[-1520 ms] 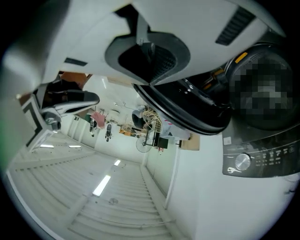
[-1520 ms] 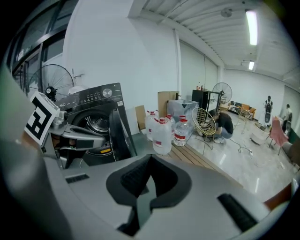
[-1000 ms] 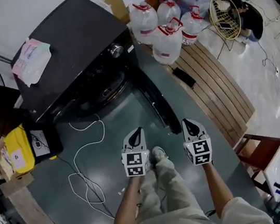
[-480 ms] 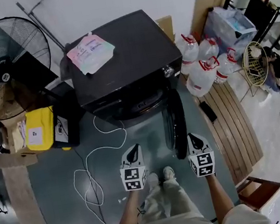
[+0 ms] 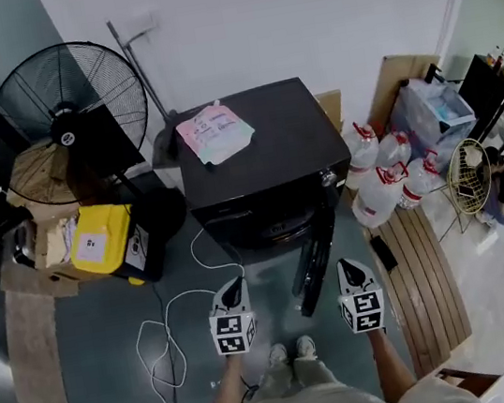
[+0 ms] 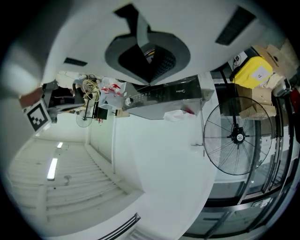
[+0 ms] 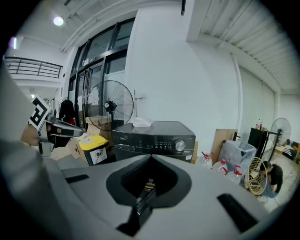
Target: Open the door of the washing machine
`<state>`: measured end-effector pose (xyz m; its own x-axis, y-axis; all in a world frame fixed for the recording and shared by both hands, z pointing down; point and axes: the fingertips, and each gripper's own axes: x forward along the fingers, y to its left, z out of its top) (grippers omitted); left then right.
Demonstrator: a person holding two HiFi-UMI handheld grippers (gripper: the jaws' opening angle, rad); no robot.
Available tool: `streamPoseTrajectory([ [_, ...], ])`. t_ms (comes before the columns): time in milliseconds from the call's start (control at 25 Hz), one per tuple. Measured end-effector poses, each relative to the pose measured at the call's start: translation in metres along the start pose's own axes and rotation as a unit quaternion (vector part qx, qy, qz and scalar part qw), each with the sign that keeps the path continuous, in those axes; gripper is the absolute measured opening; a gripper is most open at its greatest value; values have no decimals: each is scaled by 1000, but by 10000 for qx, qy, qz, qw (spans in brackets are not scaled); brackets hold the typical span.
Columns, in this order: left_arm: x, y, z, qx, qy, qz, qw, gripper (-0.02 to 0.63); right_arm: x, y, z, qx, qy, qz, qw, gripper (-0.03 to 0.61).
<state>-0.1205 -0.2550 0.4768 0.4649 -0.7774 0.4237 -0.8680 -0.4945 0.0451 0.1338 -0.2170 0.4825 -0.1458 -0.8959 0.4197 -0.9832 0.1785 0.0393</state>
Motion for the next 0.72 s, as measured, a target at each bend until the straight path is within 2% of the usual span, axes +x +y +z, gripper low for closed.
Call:
streamPoseTrajectory([
  [280,-35,13,30,40,-248,233,9994,8,-22,9,24,-39,-145,11,9999,-2],
  [720,-80,27,44,-42,-461,527,9975,8,-44,17,65,-209,-491,22,9986,-2],
])
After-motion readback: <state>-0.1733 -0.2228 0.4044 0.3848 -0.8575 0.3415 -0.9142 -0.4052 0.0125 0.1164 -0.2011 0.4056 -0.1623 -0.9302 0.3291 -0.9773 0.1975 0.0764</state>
